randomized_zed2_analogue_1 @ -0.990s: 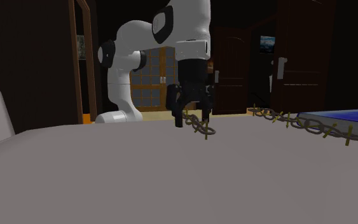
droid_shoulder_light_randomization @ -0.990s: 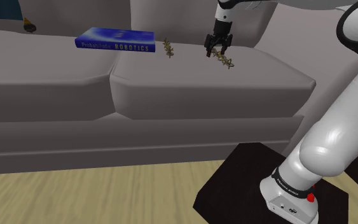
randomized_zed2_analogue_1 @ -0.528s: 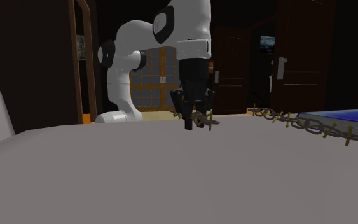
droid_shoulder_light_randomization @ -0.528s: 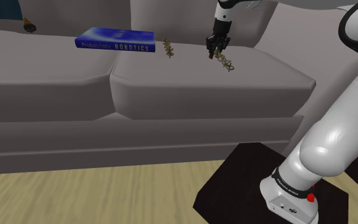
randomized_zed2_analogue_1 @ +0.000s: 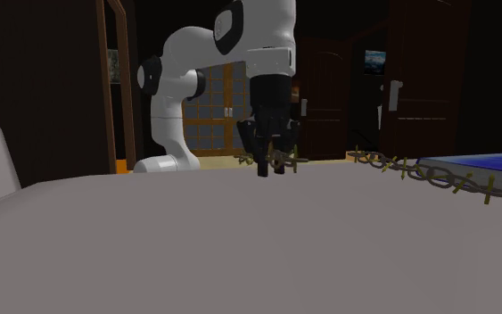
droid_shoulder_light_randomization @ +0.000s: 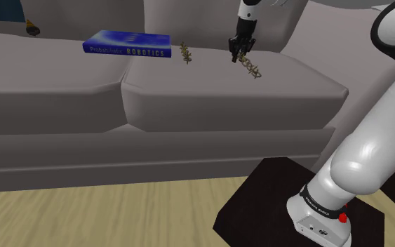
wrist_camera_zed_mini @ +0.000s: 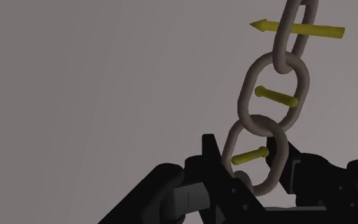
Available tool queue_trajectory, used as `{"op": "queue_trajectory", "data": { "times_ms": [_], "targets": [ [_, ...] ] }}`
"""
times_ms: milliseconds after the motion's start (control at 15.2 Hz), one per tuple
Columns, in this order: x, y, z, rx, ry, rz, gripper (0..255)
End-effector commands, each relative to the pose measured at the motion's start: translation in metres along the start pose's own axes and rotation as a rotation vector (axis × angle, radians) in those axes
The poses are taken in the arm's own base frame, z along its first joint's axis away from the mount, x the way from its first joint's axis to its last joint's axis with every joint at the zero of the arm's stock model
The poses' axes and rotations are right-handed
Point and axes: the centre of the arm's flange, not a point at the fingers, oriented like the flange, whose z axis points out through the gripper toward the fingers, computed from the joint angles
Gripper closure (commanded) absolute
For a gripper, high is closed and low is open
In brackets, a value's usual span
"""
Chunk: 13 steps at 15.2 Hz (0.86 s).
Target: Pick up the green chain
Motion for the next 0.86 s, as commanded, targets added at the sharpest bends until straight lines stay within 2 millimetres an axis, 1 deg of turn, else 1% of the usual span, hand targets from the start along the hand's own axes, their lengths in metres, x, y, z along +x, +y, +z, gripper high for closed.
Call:
{"op": "queue_trajectory", "data": {
  "times_ms": [0, 660, 792],
  "targets": [
    [0.0, 0.001, -0.01, 0.0, -0.001, 0.0, 255],
    [0.002, 0.002, -0.063, 0.0, -0.001, 0.0, 255],
    [0.002, 0.002, -0.063, 0.0, -0.001, 0.0, 255]
  ]
}}
